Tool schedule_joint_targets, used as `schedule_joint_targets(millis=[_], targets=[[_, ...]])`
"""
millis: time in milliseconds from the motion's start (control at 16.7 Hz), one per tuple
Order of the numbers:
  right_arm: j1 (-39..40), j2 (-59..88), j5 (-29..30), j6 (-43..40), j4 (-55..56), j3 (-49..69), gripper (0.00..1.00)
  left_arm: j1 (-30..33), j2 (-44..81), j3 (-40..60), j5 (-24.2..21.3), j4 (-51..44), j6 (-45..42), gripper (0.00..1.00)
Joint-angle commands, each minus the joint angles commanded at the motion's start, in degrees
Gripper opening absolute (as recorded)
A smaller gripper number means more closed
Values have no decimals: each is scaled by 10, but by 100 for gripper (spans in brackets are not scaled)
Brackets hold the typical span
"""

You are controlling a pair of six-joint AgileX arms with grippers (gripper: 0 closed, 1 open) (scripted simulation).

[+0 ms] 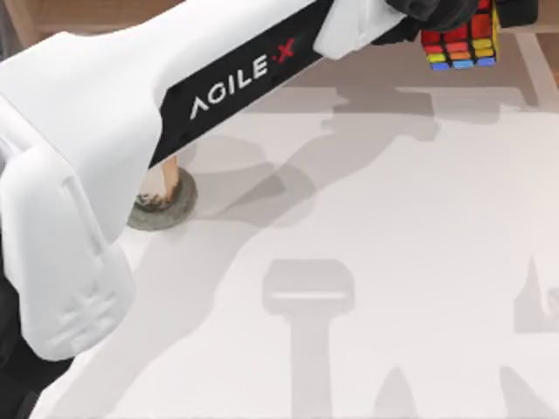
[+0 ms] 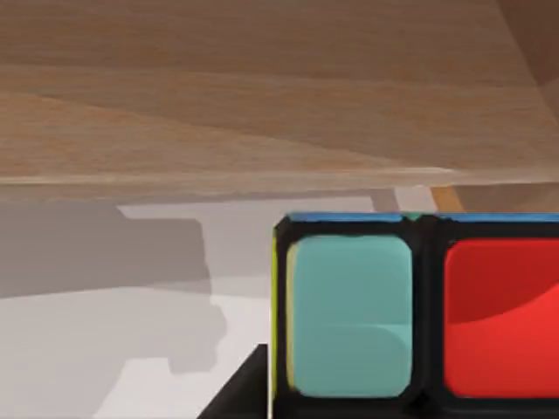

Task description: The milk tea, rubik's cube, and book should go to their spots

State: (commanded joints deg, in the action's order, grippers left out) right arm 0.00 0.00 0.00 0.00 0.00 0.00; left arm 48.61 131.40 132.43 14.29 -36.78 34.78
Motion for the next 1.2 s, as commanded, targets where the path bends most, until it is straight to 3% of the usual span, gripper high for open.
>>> schedule_joint_targets(millis=[300, 720, 960, 1200], targets=[[0, 0, 0, 0, 0, 0, 100, -32, -151, -191, -1, 302, -144, 0], [0, 0, 0, 0, 0, 0, 100, -139, -296, -467, 28, 696, -333, 0], [0, 0, 0, 0, 0, 0, 100, -199, -333, -590, 48, 856, -411, 0], [0, 0, 0, 0, 0, 0, 100, -231, -335, -654, 58, 927, -449, 0]])
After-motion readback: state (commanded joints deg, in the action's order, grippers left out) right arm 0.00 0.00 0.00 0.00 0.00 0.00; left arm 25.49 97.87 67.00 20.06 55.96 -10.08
